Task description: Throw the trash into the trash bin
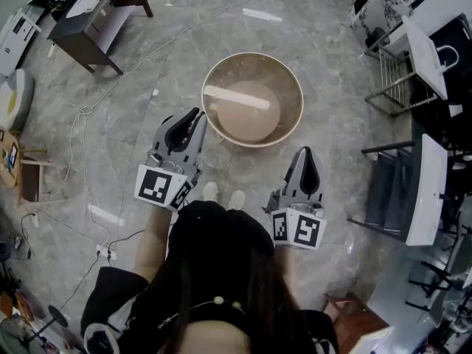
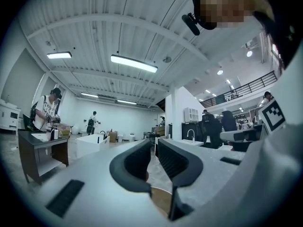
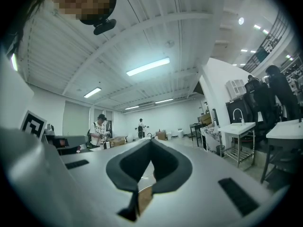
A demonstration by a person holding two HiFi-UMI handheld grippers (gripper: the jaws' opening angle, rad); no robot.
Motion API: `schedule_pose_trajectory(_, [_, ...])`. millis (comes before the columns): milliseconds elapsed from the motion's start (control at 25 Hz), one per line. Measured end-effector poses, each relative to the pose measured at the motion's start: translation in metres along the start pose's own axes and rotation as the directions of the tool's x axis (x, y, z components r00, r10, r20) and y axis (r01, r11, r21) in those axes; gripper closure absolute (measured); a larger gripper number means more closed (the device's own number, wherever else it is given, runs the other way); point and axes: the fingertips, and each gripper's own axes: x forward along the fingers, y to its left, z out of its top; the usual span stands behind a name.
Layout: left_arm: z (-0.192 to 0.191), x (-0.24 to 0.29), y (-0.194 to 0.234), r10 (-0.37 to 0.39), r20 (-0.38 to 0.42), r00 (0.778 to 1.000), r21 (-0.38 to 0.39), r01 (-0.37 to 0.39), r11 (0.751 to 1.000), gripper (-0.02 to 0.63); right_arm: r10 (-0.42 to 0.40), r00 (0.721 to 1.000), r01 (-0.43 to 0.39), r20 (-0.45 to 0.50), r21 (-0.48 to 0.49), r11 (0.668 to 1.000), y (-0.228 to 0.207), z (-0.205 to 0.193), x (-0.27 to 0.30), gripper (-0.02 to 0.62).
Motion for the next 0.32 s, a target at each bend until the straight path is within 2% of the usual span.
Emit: schedule_pose_trajectory(320, [0.0005,0.0015,-0.0029,0.0,-0.003,1.0,0.0,0.0,1.0,0.554,-0.006,1.0,0.006,-0.001,-0.003,1.0,-0.0057,0.0022,0.0002,0.594])
